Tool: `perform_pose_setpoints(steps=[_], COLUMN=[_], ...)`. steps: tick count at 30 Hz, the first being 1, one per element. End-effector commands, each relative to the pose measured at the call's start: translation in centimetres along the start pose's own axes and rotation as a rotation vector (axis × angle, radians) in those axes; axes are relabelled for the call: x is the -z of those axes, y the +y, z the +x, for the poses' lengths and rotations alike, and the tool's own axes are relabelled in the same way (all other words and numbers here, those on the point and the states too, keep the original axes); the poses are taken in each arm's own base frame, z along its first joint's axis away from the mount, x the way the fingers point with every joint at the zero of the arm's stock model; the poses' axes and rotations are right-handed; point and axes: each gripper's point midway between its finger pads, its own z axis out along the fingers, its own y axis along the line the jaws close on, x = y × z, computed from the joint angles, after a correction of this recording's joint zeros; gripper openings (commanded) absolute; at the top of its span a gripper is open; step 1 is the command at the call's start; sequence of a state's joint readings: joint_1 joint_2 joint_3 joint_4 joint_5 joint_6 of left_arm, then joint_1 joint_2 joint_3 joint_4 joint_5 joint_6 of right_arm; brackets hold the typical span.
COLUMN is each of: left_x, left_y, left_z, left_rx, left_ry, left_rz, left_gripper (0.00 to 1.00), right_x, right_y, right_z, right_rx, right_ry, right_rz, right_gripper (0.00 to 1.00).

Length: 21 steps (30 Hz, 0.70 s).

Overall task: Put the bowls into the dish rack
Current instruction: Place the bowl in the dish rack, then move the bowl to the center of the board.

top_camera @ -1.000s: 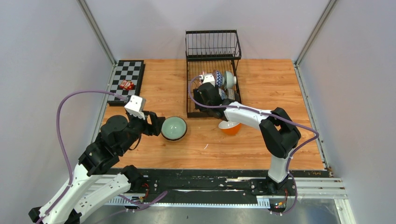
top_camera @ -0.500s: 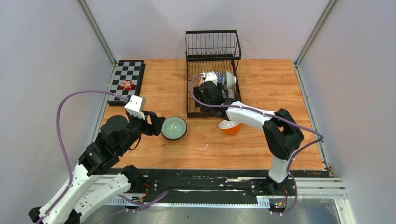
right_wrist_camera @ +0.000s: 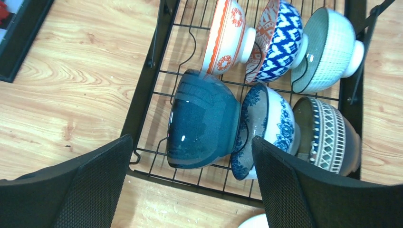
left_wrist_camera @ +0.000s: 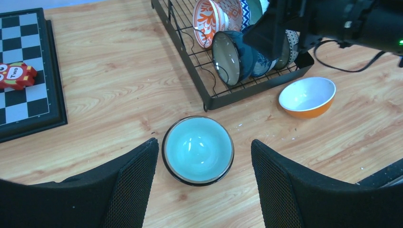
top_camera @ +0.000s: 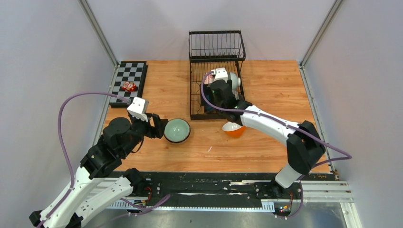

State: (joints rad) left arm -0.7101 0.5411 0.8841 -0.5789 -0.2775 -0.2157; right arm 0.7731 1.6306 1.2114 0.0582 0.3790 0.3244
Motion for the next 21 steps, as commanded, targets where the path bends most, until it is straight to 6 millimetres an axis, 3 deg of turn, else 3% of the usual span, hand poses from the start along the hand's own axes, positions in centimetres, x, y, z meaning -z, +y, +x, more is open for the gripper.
perform_pose_setpoints(steps=[1, 12, 21], left_x=[-0.2, -1.1, -3.3], left_y=[0.5, 0.5, 0.2], left_z=[0.4, 1.1, 5.6], left_rx=[-0.011, 0.024, 0.132], left_ry=[0.009, 0.05, 0.199], left_rz=[-0.025, -0.054, -0.11], left_gripper=[0.74, 0.77, 0.77], right_x=[2.5, 7.2, 12.3], right_y=[-0.4, -1.3, -3.6], right_z=[-0.6, -0.7, 2.5], right_rx=[0.027, 0.09, 0.136], right_ry=[-0.011, -0.003, 0.06], right_rz=[-0.008, -0.098, -0.144], right_gripper=[0.98, 1.0, 0.94])
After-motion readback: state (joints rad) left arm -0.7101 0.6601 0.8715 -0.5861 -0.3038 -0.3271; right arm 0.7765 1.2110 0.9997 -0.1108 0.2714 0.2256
